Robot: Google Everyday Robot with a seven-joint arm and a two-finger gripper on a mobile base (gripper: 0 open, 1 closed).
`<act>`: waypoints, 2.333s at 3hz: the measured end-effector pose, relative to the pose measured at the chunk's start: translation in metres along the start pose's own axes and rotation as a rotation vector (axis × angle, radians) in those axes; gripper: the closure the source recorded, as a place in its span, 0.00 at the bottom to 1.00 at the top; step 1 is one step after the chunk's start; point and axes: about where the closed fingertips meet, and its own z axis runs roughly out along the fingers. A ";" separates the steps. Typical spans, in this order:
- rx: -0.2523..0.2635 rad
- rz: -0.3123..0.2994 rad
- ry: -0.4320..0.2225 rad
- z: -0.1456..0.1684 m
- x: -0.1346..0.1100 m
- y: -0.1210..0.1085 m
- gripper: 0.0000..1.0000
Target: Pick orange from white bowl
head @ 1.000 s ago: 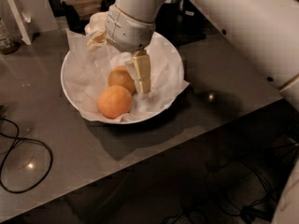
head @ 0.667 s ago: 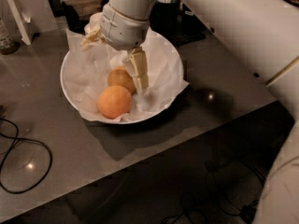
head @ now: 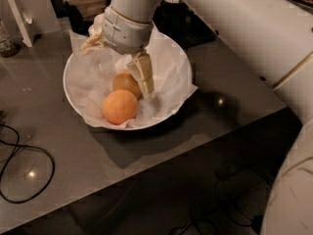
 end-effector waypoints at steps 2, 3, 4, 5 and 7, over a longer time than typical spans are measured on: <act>0.014 -0.049 -0.067 0.031 -0.002 0.003 0.00; 0.016 -0.054 -0.068 0.032 -0.002 0.003 0.00; 0.016 -0.054 -0.068 0.032 -0.002 0.003 0.19; 0.016 -0.054 -0.068 0.032 -0.002 0.003 0.41; -0.021 -0.024 -0.132 0.050 -0.007 0.006 0.35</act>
Offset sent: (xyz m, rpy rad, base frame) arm -0.0150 0.0080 -0.0447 0.0598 0.0593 0.1250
